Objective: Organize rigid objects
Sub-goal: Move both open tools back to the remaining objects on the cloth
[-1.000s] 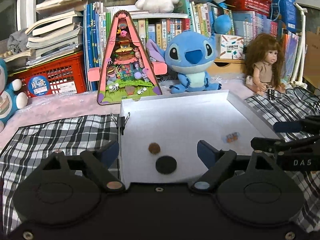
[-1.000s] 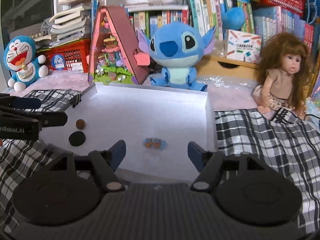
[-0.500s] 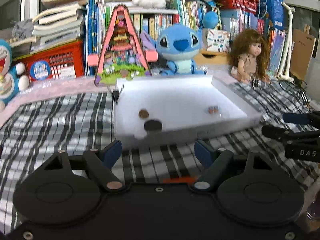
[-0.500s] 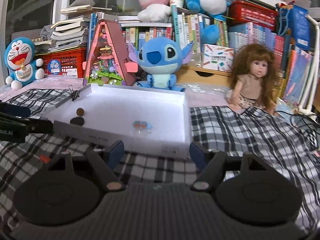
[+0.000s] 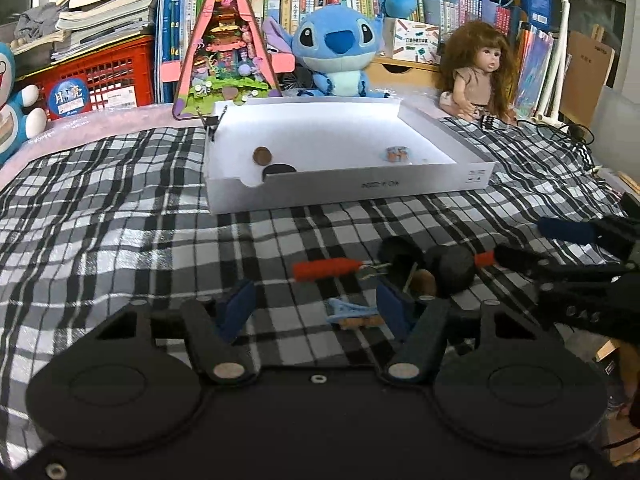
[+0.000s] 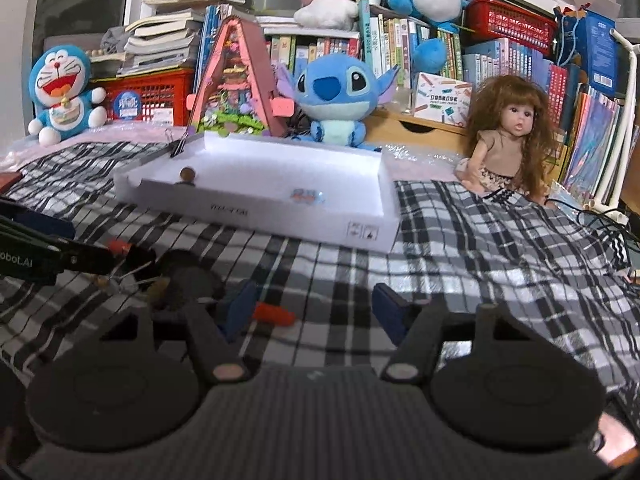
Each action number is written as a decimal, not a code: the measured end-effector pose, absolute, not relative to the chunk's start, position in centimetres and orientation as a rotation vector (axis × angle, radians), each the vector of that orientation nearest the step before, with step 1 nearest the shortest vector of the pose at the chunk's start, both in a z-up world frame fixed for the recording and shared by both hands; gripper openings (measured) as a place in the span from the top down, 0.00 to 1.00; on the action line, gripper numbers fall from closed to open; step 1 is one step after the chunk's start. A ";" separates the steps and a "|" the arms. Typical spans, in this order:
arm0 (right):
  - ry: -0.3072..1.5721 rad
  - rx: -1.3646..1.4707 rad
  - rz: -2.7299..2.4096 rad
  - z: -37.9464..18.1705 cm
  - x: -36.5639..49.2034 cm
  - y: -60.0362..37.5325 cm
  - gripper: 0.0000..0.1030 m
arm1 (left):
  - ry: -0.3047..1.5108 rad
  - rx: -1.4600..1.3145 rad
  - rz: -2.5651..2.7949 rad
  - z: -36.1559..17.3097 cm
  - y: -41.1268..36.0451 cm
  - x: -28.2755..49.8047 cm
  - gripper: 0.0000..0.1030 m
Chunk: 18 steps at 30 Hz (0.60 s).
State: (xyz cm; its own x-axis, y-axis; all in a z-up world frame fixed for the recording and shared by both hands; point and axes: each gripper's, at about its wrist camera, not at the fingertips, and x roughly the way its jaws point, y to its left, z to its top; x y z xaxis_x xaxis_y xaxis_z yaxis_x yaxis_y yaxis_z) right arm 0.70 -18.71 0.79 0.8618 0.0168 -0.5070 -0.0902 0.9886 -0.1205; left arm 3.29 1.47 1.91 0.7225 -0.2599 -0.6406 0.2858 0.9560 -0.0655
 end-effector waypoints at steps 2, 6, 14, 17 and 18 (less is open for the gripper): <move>0.540 -0.141 0.058 0.4 0.7 -18.3 0.29 | 0.701 0.033 -0.300 1.8 1.1 3.1 0.38; 0.549 -0.128 0.065 0.1 0.7 -17.6 0.32 | 0.697 0.028 -0.306 1.7 0.7 2.8 0.38; 0.545 -0.128 0.071 -0.2 1.1 -16.4 0.33 | 0.700 0.058 -0.321 1.2 0.4 2.3 0.52; 0.545 -0.116 0.072 -0.2 1.3 -16.4 0.34 | 0.687 0.077 -0.326 1.2 0.4 2.1 0.53; 0.544 -0.114 0.072 -0.2 1.3 -16.4 0.35 | 0.685 0.081 -0.329 1.2 0.3 2.1 0.53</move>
State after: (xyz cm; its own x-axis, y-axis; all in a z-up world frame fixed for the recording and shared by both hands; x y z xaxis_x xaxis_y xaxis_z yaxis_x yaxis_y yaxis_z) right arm 1.31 -16.40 -0.18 0.8532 0.0382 -0.5202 -0.0986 0.9911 -0.0890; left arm 2.13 0.35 1.17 0.7248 -0.2715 -0.6331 0.3244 0.9453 -0.0340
